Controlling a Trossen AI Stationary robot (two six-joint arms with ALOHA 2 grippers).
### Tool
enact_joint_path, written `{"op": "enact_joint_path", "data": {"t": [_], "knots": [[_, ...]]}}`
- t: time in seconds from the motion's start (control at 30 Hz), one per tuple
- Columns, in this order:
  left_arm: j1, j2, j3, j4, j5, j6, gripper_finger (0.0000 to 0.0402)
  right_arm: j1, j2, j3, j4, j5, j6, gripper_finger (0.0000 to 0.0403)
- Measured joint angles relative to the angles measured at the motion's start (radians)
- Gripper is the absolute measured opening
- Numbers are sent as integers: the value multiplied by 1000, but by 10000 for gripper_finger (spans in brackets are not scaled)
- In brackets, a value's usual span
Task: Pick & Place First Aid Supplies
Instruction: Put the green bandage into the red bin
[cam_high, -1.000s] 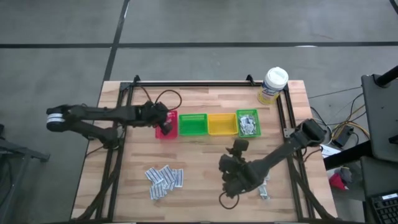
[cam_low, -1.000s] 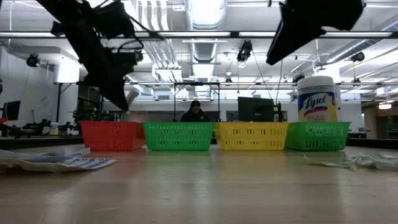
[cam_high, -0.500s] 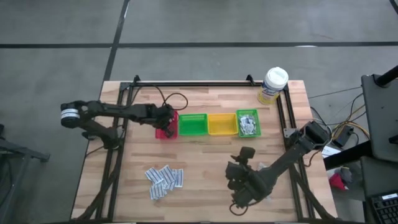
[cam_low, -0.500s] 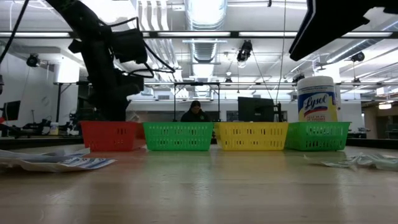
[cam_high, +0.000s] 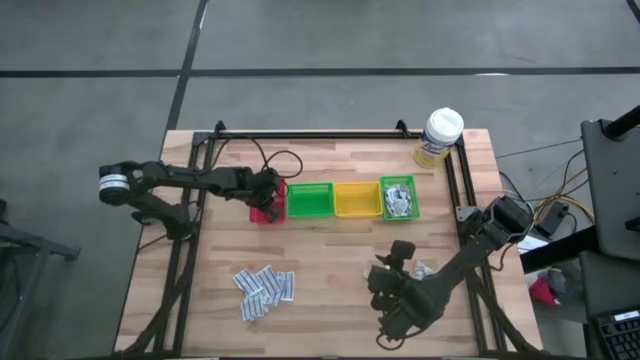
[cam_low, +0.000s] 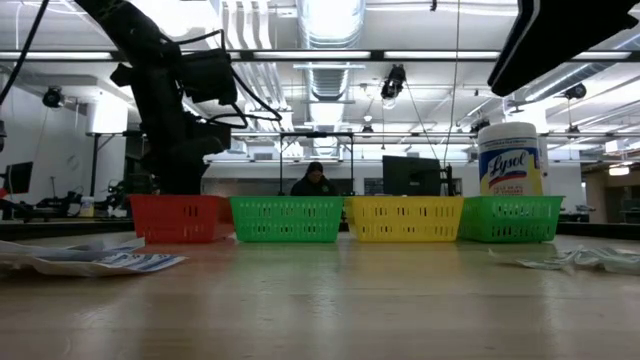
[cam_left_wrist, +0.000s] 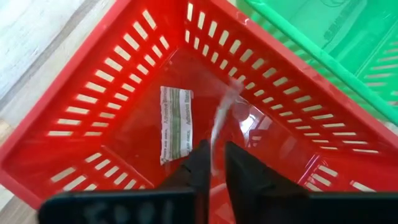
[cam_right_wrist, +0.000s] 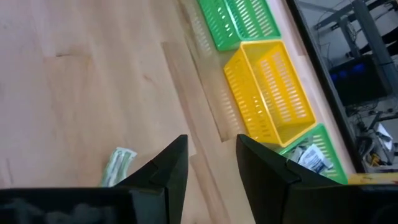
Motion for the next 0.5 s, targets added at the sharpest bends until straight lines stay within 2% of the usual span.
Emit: {"op": "enact_joint_path", "data": {"t": [0.23,0.33,0.5], "knots": [[0,-13,11,-41,0,2,120,0,0,-5,0,-40,19,144],[0,-41,46,-89,10,-1,133,-1,0,-10,2,-70,18,148],[-10,-112,105,-106,49,-1,135,-27,0,-12,15,-184,-50,148]]}}
